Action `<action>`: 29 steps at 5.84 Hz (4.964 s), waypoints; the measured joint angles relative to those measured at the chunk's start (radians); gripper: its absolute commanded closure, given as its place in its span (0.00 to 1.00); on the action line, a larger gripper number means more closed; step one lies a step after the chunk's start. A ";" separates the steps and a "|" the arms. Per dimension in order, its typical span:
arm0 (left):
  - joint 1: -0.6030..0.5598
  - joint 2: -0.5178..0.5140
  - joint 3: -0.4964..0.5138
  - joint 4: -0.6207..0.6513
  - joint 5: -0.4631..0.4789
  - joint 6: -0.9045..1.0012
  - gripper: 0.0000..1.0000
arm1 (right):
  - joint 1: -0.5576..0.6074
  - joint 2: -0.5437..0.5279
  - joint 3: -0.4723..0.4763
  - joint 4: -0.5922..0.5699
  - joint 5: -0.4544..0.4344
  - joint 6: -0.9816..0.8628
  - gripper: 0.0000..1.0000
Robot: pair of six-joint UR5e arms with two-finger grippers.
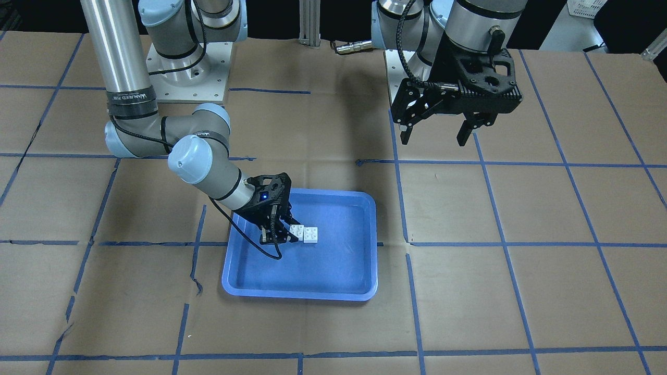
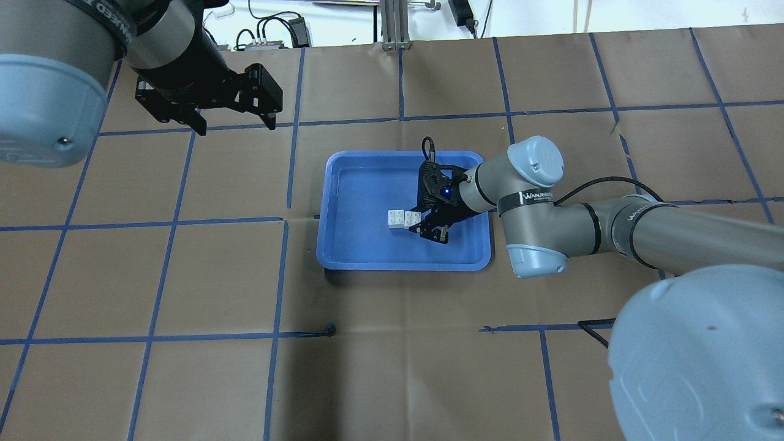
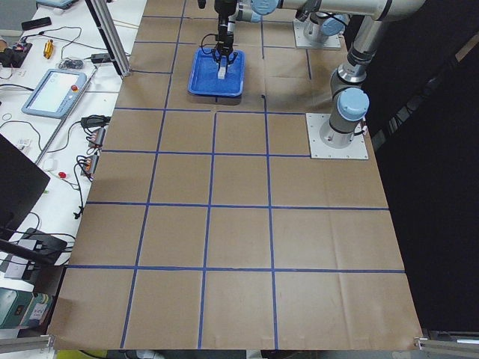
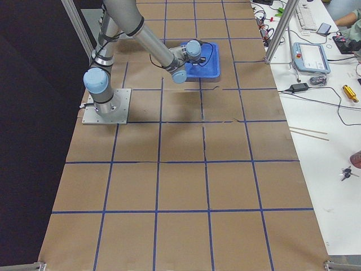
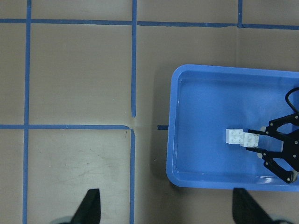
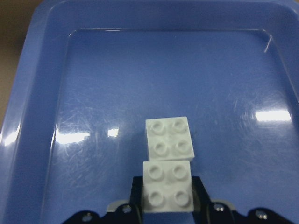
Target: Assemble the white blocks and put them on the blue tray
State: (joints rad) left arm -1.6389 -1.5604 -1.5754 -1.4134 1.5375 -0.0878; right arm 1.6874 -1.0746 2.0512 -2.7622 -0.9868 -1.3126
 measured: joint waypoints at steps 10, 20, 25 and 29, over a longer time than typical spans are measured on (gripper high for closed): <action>0.031 -0.003 0.035 -0.066 0.001 0.090 0.00 | 0.000 0.002 -0.001 0.001 0.005 0.019 0.44; 0.032 -0.003 0.035 -0.065 -0.002 0.092 0.00 | 0.001 -0.029 -0.043 0.066 -0.052 0.084 0.00; 0.034 -0.003 0.035 -0.065 -0.007 0.093 0.00 | -0.003 -0.218 -0.194 0.504 -0.364 0.407 0.00; 0.033 -0.003 0.035 -0.065 -0.004 0.098 0.00 | -0.006 -0.291 -0.385 0.867 -0.532 1.009 0.00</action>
State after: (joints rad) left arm -1.6060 -1.5631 -1.5403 -1.4788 1.5335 0.0104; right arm 1.6818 -1.3654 1.6659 -1.8954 -1.5189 -0.3041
